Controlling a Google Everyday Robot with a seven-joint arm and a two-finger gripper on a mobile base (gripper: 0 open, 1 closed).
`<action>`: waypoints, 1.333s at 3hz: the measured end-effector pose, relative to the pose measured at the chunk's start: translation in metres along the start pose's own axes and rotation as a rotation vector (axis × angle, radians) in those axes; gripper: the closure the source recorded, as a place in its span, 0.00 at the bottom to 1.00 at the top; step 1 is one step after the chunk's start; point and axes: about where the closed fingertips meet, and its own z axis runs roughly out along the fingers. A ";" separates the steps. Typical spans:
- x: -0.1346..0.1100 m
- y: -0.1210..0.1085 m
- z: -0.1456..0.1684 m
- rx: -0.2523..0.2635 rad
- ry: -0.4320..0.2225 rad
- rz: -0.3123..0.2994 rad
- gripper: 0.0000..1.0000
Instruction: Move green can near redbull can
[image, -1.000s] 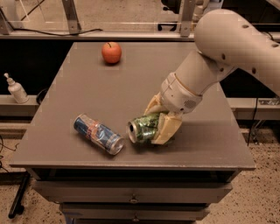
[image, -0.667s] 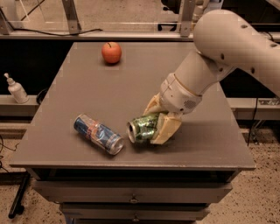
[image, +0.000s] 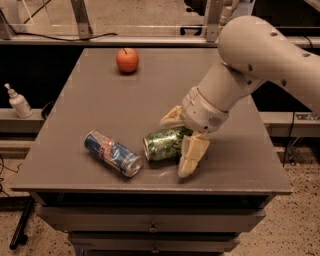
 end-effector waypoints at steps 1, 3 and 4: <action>0.003 0.002 0.003 -0.008 0.001 0.009 0.00; 0.004 0.003 -0.004 0.008 0.016 0.013 0.00; 0.001 -0.002 -0.024 0.056 0.046 -0.002 0.00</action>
Offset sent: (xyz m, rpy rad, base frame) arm -0.0030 -0.0053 -0.0123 -0.0104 0.0322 -0.0155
